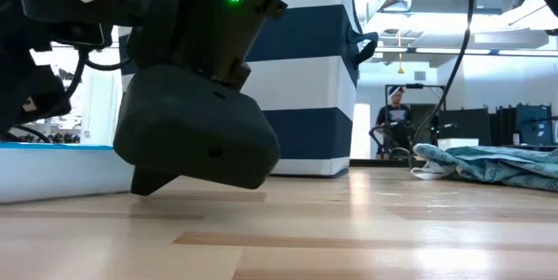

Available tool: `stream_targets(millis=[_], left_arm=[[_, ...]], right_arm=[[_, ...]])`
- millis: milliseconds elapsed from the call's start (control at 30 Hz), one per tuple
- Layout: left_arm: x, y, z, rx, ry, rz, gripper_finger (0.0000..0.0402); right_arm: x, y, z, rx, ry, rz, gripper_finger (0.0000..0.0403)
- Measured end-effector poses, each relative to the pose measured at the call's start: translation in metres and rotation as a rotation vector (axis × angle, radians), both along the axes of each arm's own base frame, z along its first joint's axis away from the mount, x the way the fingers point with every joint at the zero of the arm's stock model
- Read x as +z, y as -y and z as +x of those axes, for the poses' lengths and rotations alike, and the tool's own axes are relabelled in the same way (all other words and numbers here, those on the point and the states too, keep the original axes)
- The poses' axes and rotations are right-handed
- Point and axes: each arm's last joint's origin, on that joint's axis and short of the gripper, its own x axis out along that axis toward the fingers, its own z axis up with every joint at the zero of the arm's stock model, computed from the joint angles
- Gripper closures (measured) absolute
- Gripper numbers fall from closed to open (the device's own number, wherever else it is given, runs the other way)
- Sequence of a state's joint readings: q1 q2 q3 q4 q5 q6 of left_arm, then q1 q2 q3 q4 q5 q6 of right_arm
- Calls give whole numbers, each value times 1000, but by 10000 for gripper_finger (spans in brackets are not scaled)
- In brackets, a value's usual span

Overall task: Pick & place medical supplies in basket/bin
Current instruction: Put the pill organizer into the laundry organizer

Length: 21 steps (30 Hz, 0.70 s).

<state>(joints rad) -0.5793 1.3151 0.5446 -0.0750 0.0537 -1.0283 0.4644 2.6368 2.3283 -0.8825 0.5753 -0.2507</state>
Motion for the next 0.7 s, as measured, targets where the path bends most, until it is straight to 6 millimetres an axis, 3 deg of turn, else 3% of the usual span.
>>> stream_targets(millis=[367, 700], left_arm=[[14, 0, 3, 81, -81, 78, 280], [4, -13, -13, 272, -306, 166, 280]], right_arm=[[1, 2, 1, -28, 22, -17, 175], [1, -11, -6, -16, 35, -42, 175]])
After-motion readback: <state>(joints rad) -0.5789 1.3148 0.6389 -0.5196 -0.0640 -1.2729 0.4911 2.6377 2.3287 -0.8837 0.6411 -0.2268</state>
